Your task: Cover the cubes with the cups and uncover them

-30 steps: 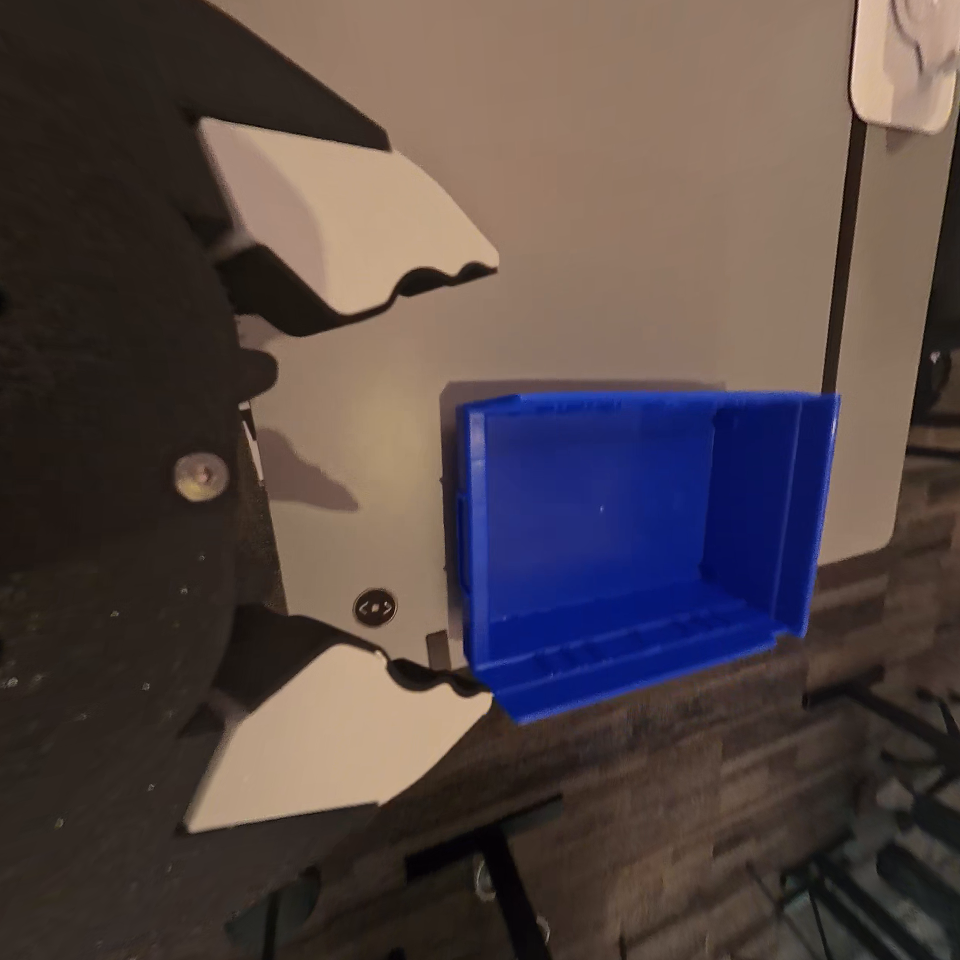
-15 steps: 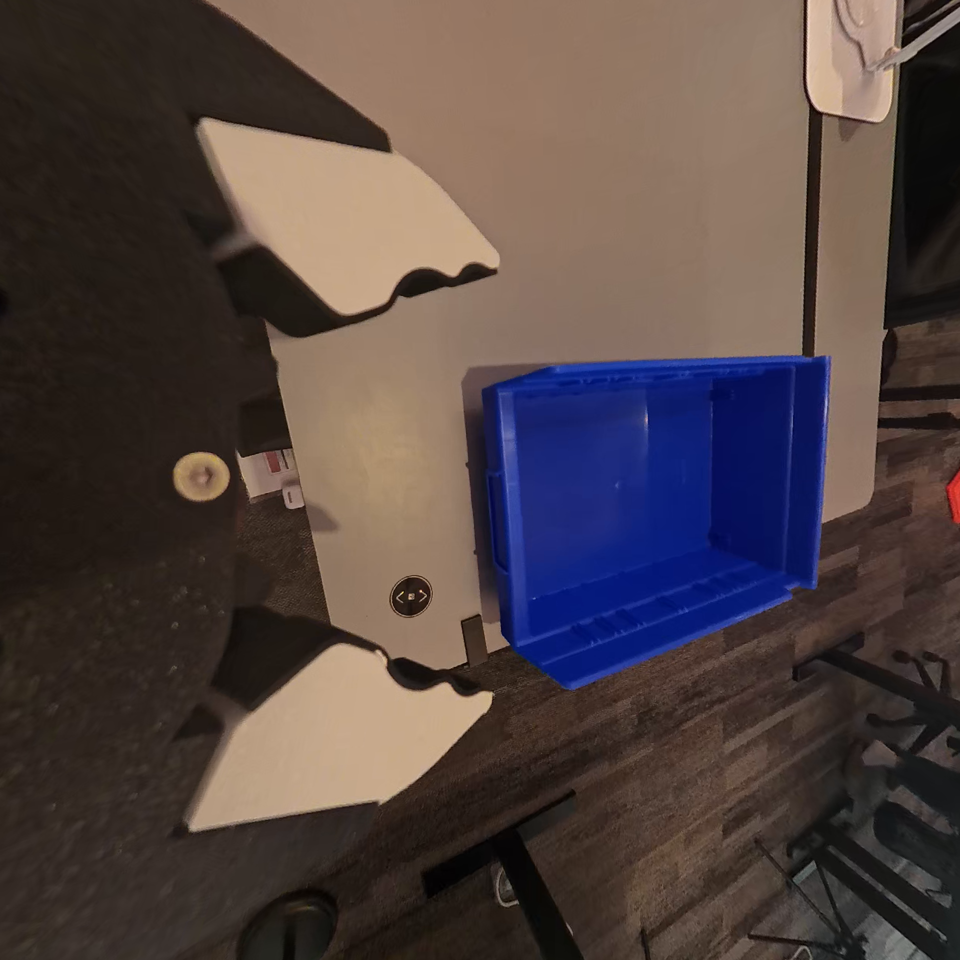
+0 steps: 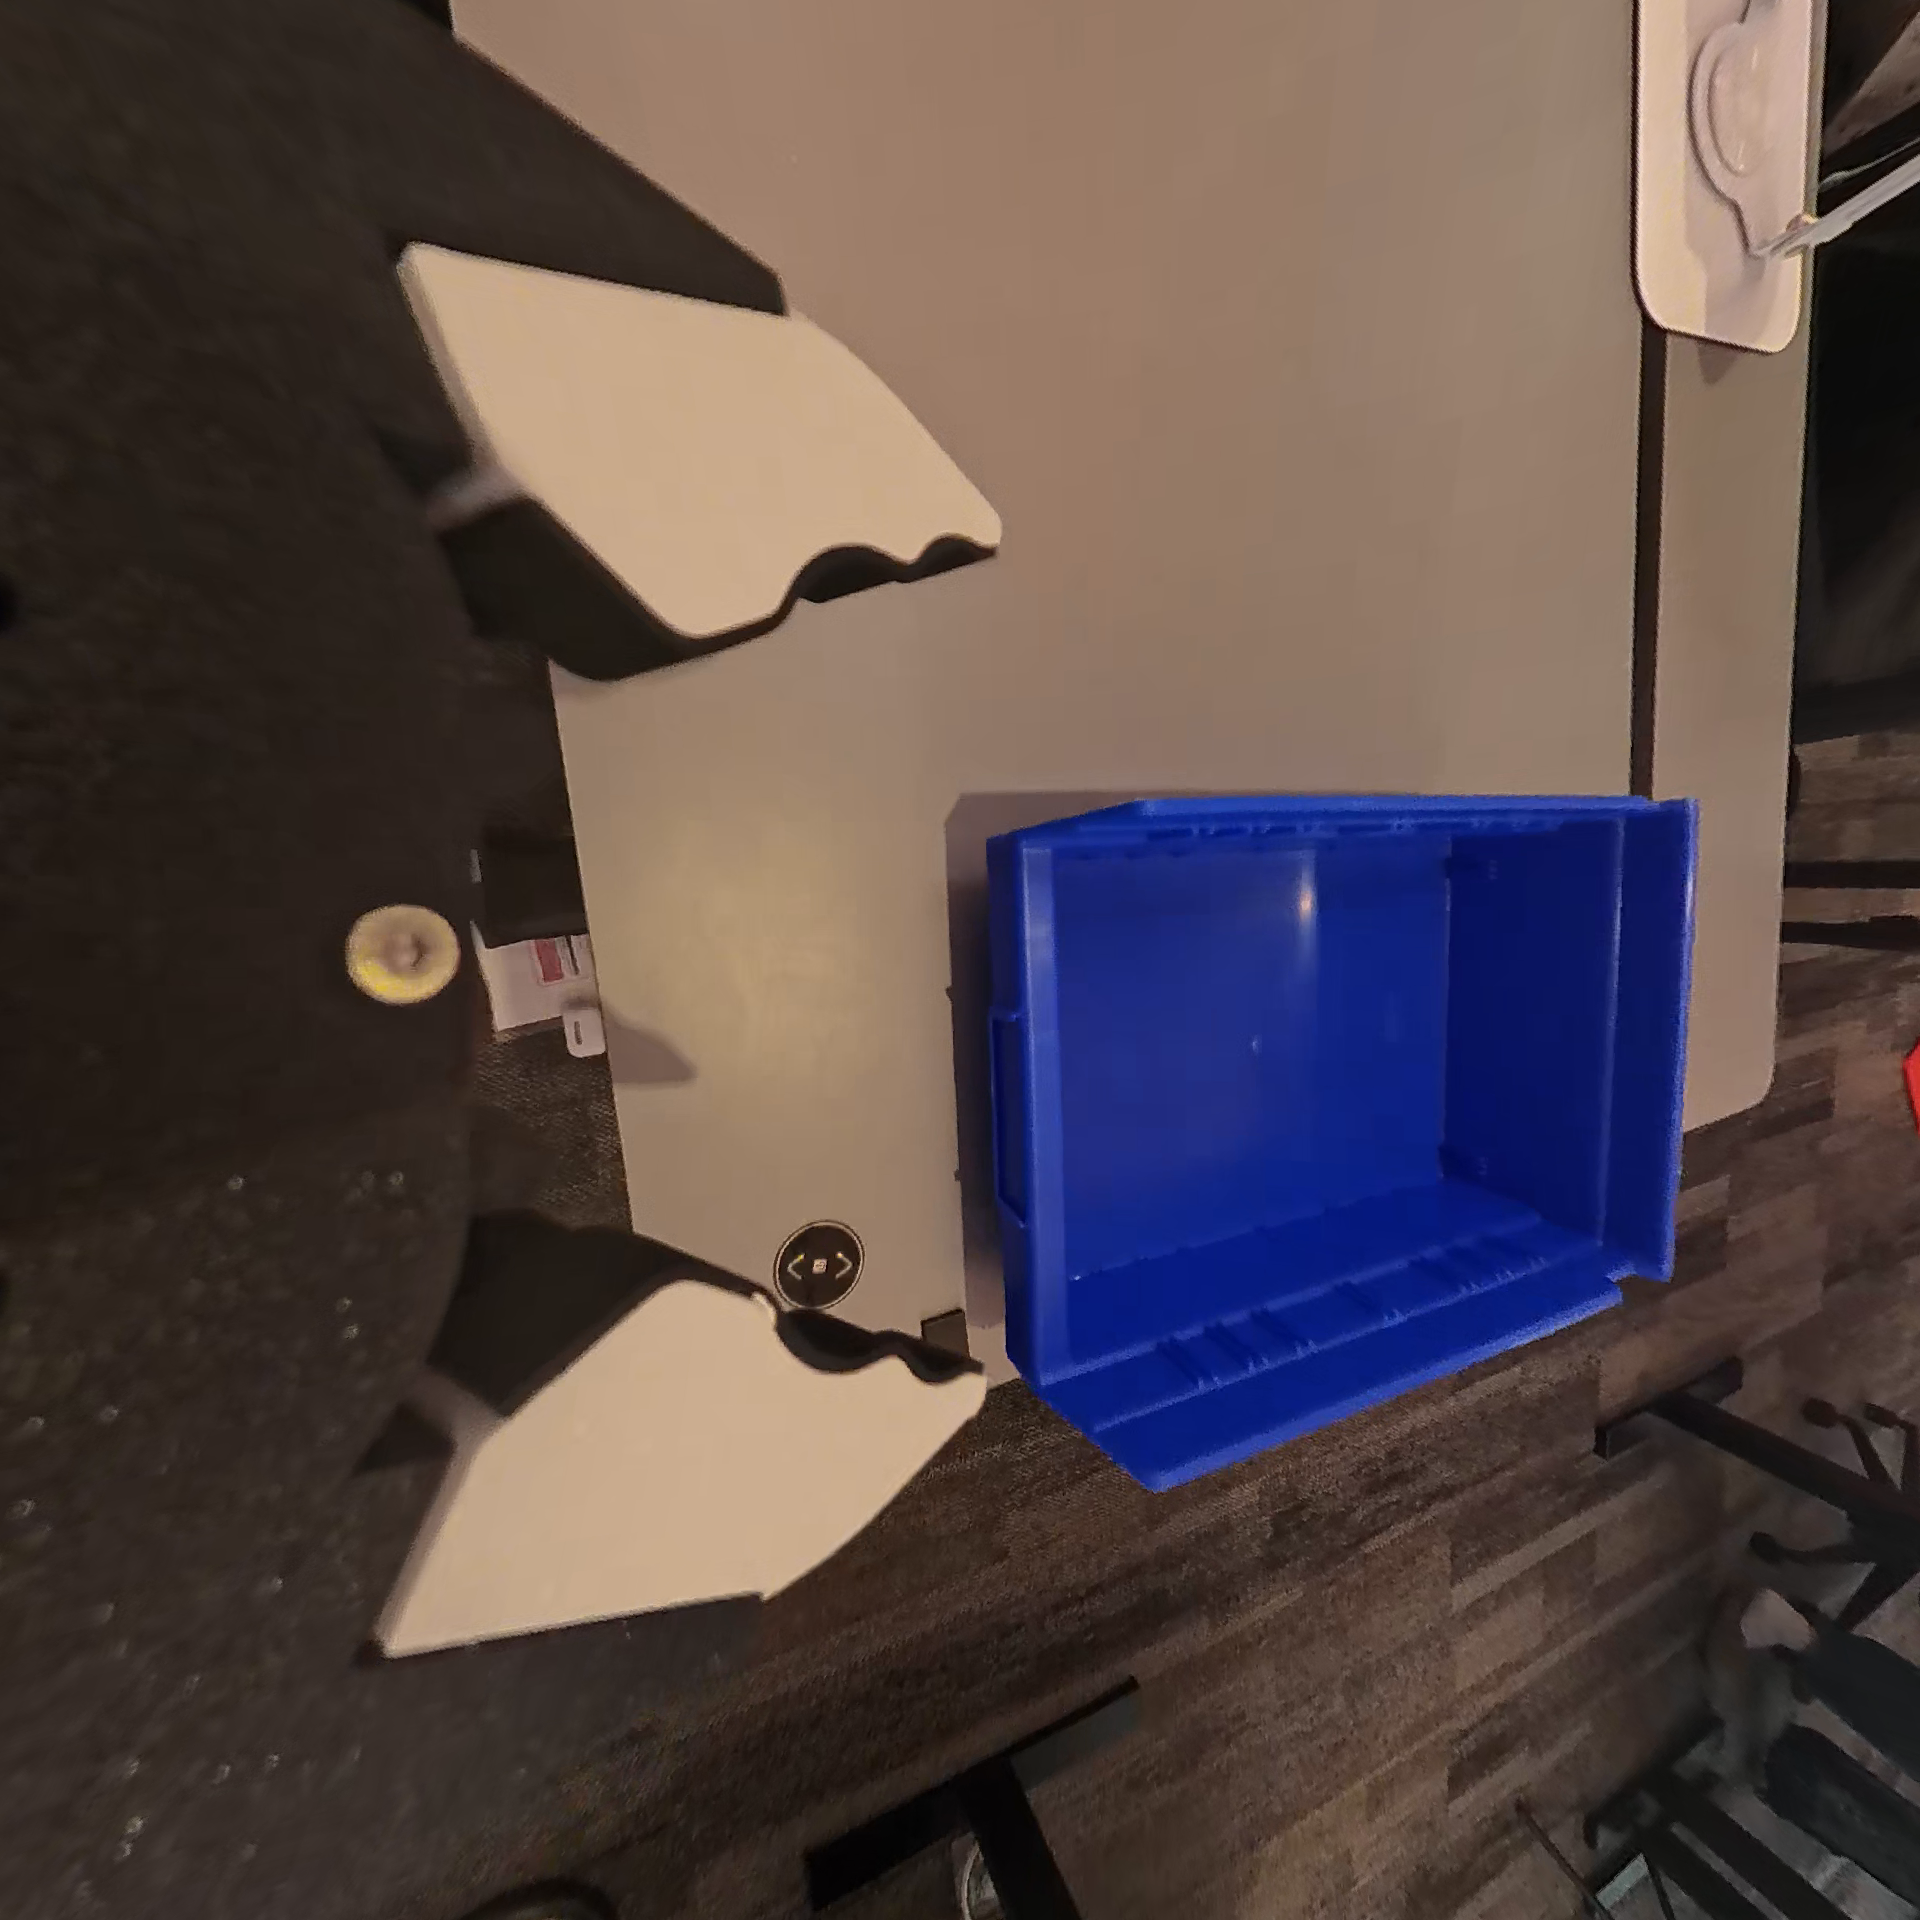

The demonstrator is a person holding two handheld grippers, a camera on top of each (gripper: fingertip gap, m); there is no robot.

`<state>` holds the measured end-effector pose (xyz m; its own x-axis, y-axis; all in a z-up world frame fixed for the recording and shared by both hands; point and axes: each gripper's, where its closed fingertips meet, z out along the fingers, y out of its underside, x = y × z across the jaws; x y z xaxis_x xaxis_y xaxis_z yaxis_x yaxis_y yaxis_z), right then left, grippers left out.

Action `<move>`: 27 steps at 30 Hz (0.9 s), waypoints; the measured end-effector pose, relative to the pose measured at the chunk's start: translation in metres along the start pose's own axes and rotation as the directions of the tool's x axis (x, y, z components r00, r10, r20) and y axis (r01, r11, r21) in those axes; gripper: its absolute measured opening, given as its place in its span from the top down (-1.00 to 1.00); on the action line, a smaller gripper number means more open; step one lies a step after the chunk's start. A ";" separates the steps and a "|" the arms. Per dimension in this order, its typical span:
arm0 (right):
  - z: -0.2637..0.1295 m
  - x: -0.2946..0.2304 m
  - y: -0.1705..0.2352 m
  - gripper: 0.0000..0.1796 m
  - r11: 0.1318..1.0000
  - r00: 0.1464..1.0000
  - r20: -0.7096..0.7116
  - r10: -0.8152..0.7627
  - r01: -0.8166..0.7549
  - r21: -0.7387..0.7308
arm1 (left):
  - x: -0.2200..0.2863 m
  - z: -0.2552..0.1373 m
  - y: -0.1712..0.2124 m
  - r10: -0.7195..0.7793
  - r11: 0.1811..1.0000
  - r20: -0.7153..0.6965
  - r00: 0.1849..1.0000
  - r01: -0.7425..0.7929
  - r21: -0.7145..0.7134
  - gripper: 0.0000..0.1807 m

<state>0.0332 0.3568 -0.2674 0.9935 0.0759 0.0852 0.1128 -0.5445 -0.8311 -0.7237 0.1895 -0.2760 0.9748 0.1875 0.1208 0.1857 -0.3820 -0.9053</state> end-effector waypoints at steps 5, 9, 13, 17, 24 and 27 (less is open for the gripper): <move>0.000 -0.001 0.002 -0.48 1.000 1.000 0.008 0.001 -0.001 -0.001 | 0.004 0.005 0.002 0.004 1.000 -0.013 1.000 -0.005 -0.016 -0.11; 0.001 -0.001 0.003 -0.48 1.000 1.000 0.019 0.003 -0.003 -0.005 | 0.006 0.006 0.002 0.007 1.000 -0.017 1.000 -0.007 -0.022 -0.10; 0.001 -0.002 0.003 -0.47 1.000 1.000 0.028 0.000 0.000 -0.006 | 0.007 0.007 0.002 0.008 1.000 -0.022 1.000 -0.009 -0.029 -0.10; 0.003 -0.006 0.002 -0.46 1.000 0.999 0.038 0.002 -0.002 -0.007 | 0.016 0.013 0.000 0.012 0.999 -0.038 0.999 -0.014 -0.041 -0.10; 0.014 -0.044 -0.014 -0.45 1.000 0.993 0.117 -0.014 0.012 0.011 | 0.078 0.046 -0.018 0.017 0.999 -0.160 0.987 -0.021 -0.028 -0.08; 0.026 -0.074 -0.020 -0.44 1.000 0.984 0.174 -0.025 0.023 0.012 | 0.116 0.070 -0.016 0.038 0.997 -0.217 0.976 -0.051 -0.056 -0.07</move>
<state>-0.0436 0.3843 -0.2712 0.9724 0.2331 0.0088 0.1352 -0.5324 -0.8356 -0.6222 0.2805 -0.2753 0.9847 -0.0275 0.1718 0.1423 -0.4410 -0.8861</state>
